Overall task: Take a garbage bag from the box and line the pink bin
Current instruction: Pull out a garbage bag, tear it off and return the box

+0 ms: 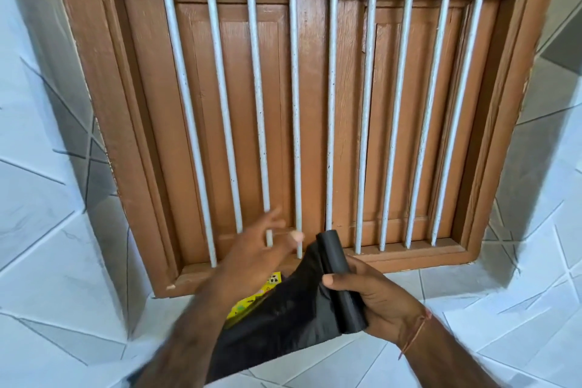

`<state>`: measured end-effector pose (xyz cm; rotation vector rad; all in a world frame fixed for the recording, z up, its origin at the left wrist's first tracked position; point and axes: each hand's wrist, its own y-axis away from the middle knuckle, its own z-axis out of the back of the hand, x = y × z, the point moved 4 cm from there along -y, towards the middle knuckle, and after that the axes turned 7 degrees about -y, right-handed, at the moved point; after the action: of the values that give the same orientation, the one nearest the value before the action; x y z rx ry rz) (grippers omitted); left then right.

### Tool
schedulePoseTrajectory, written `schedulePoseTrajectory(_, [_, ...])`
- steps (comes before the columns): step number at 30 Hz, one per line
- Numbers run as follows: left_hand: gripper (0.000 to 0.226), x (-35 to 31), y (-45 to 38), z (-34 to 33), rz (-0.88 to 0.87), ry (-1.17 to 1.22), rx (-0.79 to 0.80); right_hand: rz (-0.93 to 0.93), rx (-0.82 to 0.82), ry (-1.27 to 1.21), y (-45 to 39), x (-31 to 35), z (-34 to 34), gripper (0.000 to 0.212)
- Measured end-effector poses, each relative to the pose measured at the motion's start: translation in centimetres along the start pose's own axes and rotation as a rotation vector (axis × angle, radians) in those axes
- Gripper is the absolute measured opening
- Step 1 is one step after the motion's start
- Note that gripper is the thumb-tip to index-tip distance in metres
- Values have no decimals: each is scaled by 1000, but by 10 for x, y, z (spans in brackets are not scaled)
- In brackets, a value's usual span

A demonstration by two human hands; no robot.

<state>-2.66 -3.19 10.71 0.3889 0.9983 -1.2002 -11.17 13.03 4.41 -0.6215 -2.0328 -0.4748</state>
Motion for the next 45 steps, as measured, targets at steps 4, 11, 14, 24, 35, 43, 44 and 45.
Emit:
schedulePoseTrajectory(4, [58,37,-13,-48,200,329,416,-11,69,-82,3,10,-2,54])
schedulePoseTrajectory(11, [22,36,-24,-7,25,190,414,-72,-85,-119,11,8,28,59])
schedulePoseTrajectory(14, [21,34,-26,16,59,36,485,-90,-125,-117,12,4,35,56])
schedulePoseTrajectory(24, [24,43,-8,42,73,-423,412,-9,-46,181,7,19,24,49])
schedulePoseTrajectory(35, [8,21,-14,-38,62,259,478,-21,-49,255,9,35,23,52])
schedulePoseTrajectory(43, [21,12,-20,-22,7,-92,535,-61,-157,102,11,18,30,33])
schedulePoseTrajectory(44, [21,13,-21,-19,16,-88,540,-56,-122,99,12,17,29,33])
schedulePoseTrajectory(45, [20,13,-21,-16,28,-82,542,-43,-79,116,12,16,28,36])
